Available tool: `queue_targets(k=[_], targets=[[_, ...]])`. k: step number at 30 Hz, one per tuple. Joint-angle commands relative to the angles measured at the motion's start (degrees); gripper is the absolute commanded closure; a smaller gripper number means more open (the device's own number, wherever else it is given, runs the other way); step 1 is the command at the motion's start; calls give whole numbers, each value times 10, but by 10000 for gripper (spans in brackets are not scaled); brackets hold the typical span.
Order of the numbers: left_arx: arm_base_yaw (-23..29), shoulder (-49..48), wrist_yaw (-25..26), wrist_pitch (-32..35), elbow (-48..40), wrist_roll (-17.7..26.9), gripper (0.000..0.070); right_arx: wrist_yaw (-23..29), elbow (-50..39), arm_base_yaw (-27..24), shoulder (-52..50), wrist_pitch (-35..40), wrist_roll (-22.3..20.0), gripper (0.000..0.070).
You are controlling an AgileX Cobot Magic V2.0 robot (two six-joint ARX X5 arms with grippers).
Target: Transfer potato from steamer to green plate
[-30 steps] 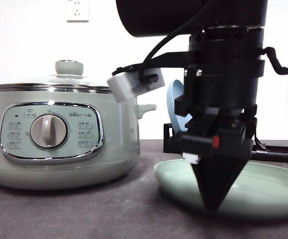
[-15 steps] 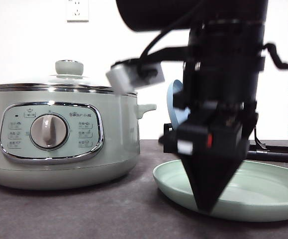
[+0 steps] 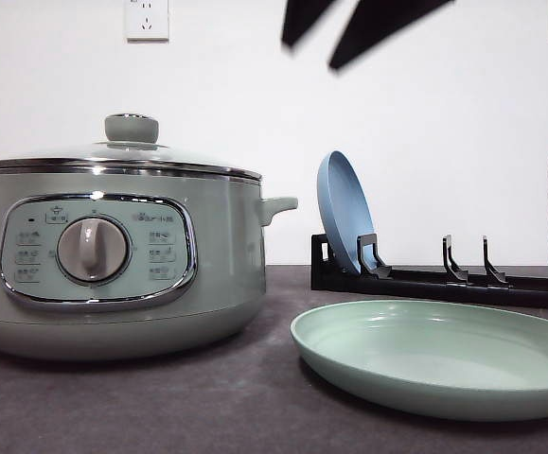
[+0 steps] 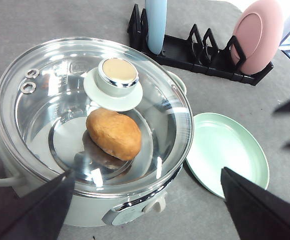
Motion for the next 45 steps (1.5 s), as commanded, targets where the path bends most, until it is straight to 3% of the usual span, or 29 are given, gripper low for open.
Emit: queue_targets(k=[1,5,8,24,35,45], targets=[[-2,3,3,7,10,0,104,-61,11,-20,-3,11,7,345],[-2,3,3,7,10,-4,104,-184,12,-77,-17,21,12,345],[-2,3,3,7,10,-4,104,-237,11,-107,-18,13,11,345],[-2,34,-9,3,35,-18,103,-242,11,-120,-18,2,7,345],[-63,237,-73,-110,284,-5,103,-242,11,-120,-18,0,-5,345],[-134,435,-190,-209,464,12,104,-242,11,-119,-18,-4,-6,345]])
